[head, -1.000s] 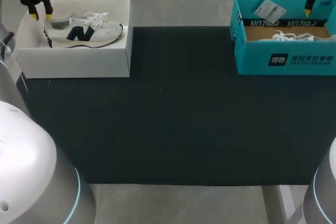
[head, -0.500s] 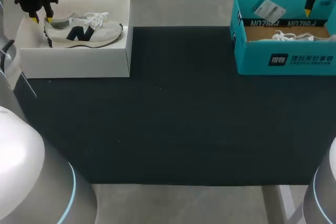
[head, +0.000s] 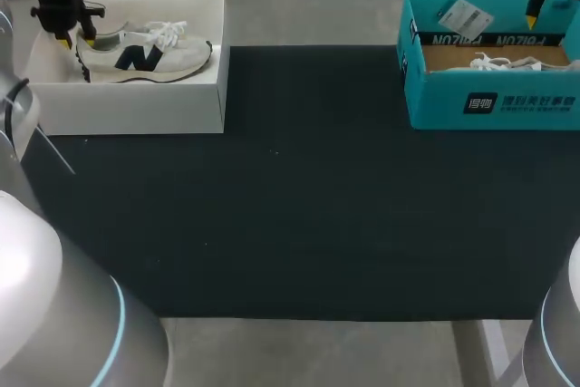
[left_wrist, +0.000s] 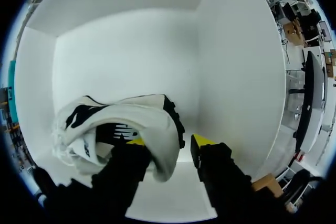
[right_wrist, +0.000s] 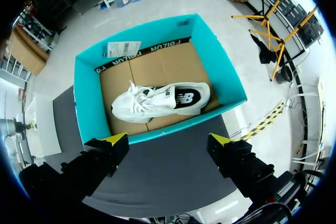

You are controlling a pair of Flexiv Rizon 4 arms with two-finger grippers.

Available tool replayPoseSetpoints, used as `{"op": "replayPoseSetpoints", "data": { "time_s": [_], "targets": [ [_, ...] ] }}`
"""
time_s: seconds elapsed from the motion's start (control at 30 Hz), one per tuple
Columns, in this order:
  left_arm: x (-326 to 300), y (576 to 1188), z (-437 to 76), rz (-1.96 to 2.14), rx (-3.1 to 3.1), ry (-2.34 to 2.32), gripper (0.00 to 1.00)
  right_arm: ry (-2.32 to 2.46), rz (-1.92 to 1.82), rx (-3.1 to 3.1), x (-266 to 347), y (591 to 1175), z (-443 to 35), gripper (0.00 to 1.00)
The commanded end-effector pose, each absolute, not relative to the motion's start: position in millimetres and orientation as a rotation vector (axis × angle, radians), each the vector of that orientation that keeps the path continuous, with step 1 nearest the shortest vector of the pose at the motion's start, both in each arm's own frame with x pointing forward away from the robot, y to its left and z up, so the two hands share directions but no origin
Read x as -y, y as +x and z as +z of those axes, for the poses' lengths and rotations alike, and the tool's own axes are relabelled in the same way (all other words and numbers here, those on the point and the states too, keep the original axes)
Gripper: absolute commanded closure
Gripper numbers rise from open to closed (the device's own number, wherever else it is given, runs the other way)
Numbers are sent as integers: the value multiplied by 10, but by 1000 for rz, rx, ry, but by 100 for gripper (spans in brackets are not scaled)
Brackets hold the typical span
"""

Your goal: Take the shoe out of the shoebox, open the shoe tongue, remove and reinsert the insole, then place the shoe into the shoebox

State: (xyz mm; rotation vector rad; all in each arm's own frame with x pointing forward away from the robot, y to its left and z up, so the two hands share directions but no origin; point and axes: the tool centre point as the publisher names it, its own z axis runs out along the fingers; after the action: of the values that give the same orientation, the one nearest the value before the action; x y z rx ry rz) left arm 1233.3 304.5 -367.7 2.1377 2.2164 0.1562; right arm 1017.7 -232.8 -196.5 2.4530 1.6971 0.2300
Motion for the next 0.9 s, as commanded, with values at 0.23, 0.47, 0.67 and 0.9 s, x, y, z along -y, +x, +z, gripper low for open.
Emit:
{"op": "replayPoseSetpoints", "data": {
  "time_s": [0.23,0.47,0.67,0.9],
  "targets": [
    [-3129,12549,-3909,-255,-2376,2321,53,2452,233,-1696,2328,10171,-1969,0],
    [-3115,12497,-3963,-284,-2380,2347,58,2452,233,-1696,2328,10171,-1969,0],
    [-3113,12490,-3964,-299,-2389,2335,80,2452,233,-1696,2328,10171,-1969,0],
    [-3163,12488,-3944,-316,-2393,2322,87,2452,233,-1696,2328,10171,-1969,0]
  ]
}}
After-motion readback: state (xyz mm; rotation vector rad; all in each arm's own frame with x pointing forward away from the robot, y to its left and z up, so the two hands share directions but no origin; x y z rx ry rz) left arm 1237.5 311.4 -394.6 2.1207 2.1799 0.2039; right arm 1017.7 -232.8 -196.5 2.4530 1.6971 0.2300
